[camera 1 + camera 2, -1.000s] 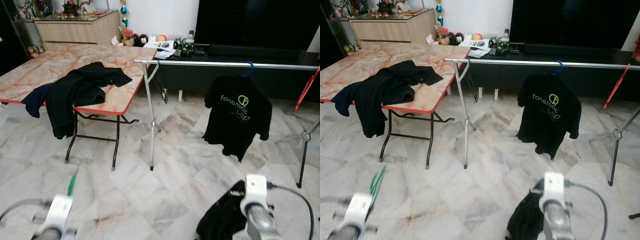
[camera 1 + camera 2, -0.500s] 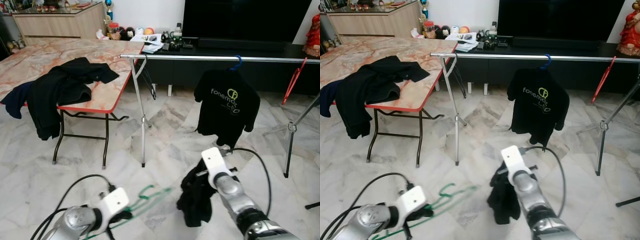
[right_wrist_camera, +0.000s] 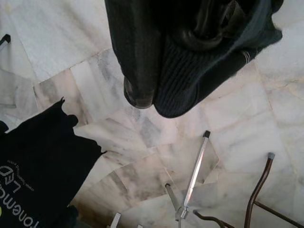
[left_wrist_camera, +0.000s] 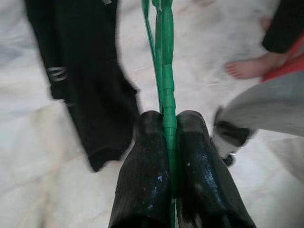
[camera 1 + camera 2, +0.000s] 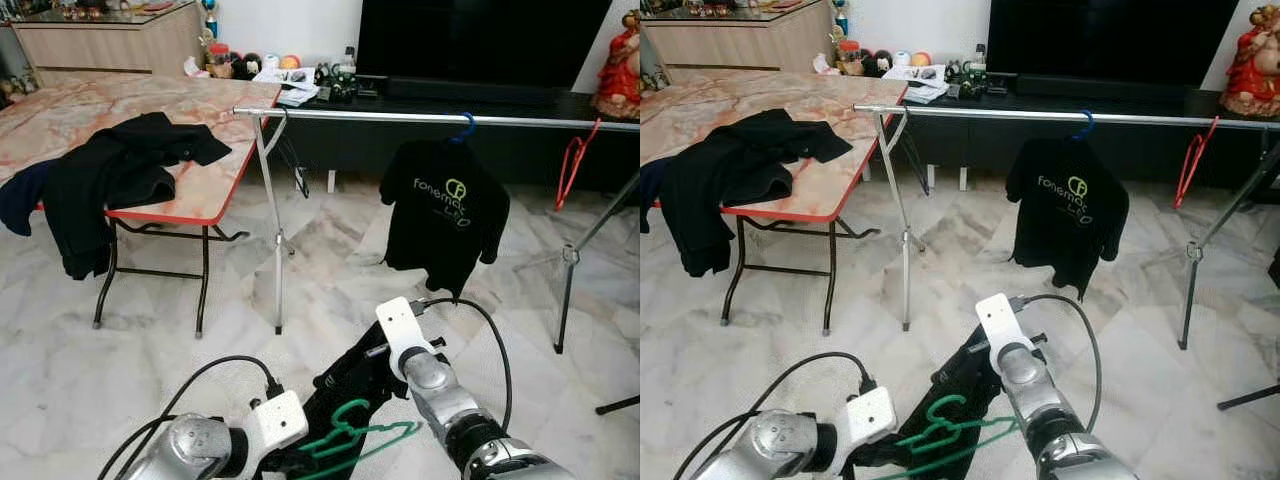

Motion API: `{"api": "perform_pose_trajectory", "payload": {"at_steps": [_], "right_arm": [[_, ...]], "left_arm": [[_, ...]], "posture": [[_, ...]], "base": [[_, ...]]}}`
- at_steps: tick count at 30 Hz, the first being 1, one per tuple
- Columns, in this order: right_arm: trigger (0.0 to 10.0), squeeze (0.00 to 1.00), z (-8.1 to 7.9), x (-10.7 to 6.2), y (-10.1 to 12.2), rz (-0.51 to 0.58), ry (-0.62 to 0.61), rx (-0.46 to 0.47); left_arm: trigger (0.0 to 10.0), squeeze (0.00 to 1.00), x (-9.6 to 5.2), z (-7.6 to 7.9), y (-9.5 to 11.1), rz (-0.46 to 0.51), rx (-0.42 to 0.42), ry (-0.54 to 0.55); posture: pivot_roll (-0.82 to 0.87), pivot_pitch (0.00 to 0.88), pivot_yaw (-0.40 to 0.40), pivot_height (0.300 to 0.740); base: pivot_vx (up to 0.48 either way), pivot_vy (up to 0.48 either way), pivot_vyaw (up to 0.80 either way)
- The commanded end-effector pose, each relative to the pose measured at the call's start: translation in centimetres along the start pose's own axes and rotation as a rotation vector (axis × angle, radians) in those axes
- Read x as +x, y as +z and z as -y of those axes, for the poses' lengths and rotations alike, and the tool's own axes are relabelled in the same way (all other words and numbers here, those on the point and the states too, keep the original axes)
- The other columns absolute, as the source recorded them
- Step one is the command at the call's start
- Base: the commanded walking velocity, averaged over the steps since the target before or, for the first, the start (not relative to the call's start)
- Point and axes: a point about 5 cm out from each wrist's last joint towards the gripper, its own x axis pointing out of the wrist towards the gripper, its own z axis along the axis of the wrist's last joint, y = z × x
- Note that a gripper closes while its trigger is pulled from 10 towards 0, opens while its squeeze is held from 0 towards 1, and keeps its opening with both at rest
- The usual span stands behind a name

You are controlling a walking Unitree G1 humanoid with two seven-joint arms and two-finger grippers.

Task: Hang hanger

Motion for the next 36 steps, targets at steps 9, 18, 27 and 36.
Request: {"api": "perform_pose_trajectory", "payload": {"at_steps": [9,18,27,36], "right_arm": [[10.0,0.00,0.5,0.2,1.4,0.035,-0.007,0.006],[10.0,0.00,0.4,0.2,1.4,0.038,-0.006,0.041],[10.0,0.00,0.2,0.3,1.8,0.037,-0.003,0.087],[10.0,0.00,0.2,0.3,1.8,0.030,-0.044,0.087]], "left_arm": [[10.0,0.00,-0.5,-0.2,-0.4,-0.088,0.028,0.038],[10.0,0.00,-0.4,-1.0,0.1,-0.051,0.002,0.116],[10.0,0.00,-0.2,-3.2,1.7,0.034,-0.023,0.332],[10.0,0.00,-0.6,-4.3,2.6,0.108,-0.049,0.441]], "posture": [[0.21,0.000,-0.069,0.740],[0.20,0.000,-0.072,0.740],[0.20,0.000,-0.071,0.740],[0.21,0.000,-0.077,0.740]], "base": [[0.000,0.000,0.00],[0.000,0.000,0.00],[0.000,0.000,0.00],[0.000,0.000,0.00]]}}
